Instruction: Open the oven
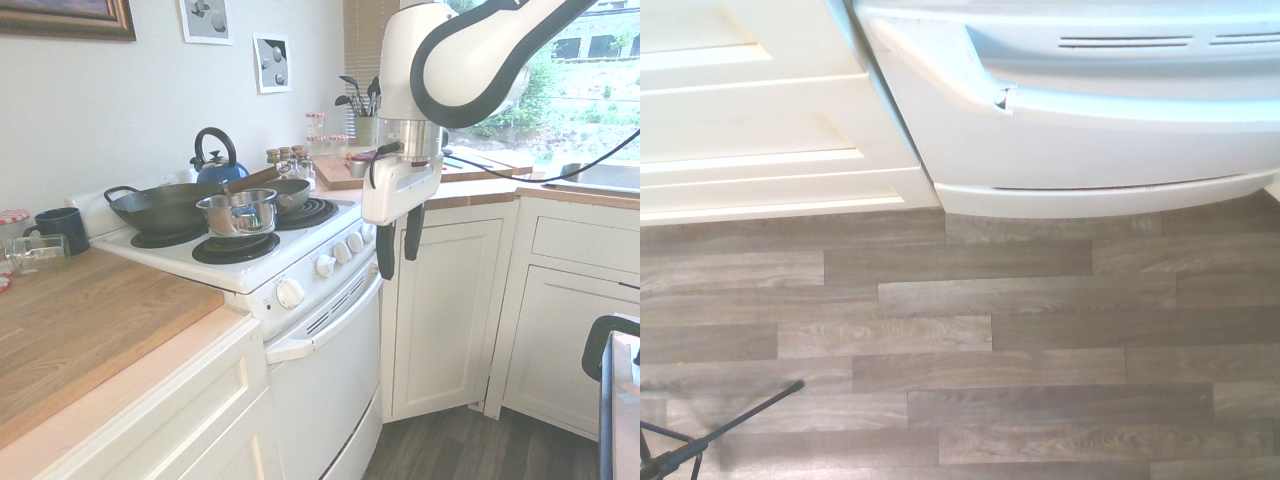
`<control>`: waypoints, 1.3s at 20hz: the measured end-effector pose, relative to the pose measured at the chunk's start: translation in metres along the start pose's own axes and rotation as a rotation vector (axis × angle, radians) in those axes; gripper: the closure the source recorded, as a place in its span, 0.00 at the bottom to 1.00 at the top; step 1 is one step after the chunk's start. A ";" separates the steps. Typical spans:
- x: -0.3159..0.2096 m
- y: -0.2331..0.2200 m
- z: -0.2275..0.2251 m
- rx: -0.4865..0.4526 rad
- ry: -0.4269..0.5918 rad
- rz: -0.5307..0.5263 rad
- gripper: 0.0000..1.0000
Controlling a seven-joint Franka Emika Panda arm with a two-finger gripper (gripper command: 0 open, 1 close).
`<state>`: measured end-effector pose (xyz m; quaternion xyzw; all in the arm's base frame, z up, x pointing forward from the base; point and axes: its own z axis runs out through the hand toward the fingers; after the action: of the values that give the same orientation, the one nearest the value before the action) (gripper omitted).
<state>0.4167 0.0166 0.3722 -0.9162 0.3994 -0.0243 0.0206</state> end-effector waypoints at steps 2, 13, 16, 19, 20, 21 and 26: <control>0.001 0.000 0.001 -0.001 -0.002 0.001 0.00; 0.045 0.007 0.107 -0.031 0.039 0.114 0.00; 0.071 0.009 0.133 -0.018 0.100 0.087 0.00; 0.098 -0.003 0.154 0.004 0.132 0.085 0.00; 0.105 -0.012 0.158 0.014 0.142 0.079 0.00; 0.112 -0.020 0.162 0.023 0.150 0.073 0.00; 0.147 -0.045 0.174 0.055 0.193 0.059 0.00</control>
<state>0.5603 -0.0570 0.2052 -0.8966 0.4253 -0.1230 0.0077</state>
